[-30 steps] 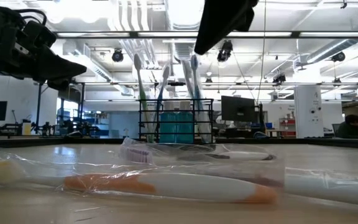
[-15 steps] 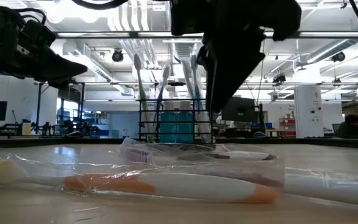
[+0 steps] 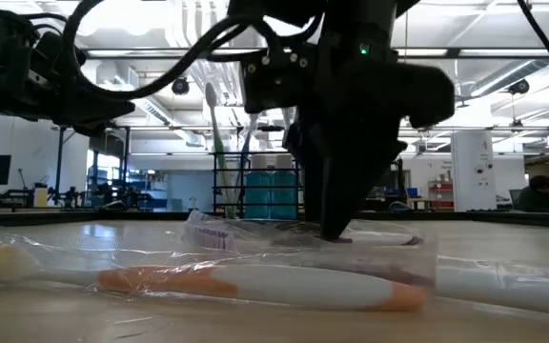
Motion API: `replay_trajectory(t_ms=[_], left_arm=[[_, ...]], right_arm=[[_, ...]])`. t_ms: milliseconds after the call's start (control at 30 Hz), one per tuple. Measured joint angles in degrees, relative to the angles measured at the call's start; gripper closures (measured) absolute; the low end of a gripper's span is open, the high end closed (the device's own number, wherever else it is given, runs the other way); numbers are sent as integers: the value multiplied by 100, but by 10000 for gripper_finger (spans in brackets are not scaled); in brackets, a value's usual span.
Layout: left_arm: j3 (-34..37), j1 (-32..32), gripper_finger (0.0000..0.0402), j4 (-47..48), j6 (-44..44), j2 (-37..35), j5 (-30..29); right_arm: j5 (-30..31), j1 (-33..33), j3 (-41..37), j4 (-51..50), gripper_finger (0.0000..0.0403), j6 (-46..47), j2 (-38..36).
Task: Pick & Place toothbrushing station
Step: Put the violet toothbrush into the wire organizer
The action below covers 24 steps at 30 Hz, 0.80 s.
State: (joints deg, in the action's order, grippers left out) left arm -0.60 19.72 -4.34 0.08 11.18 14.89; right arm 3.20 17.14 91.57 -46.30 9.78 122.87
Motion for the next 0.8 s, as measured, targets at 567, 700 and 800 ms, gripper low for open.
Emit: replay_trajectory(t_ms=[567,700,800], left_arm=[[0,-2,378,11,-9,4,1],[0,-2,378,7,-9,4,1],[0,-2,378,5,-9,4,1]], right_arm=[[-278,-30,-9,62,308,-161,203],[-279,-32,-11,61,360,-275,203],[-277,-58,-13,61,383,-293,200]])
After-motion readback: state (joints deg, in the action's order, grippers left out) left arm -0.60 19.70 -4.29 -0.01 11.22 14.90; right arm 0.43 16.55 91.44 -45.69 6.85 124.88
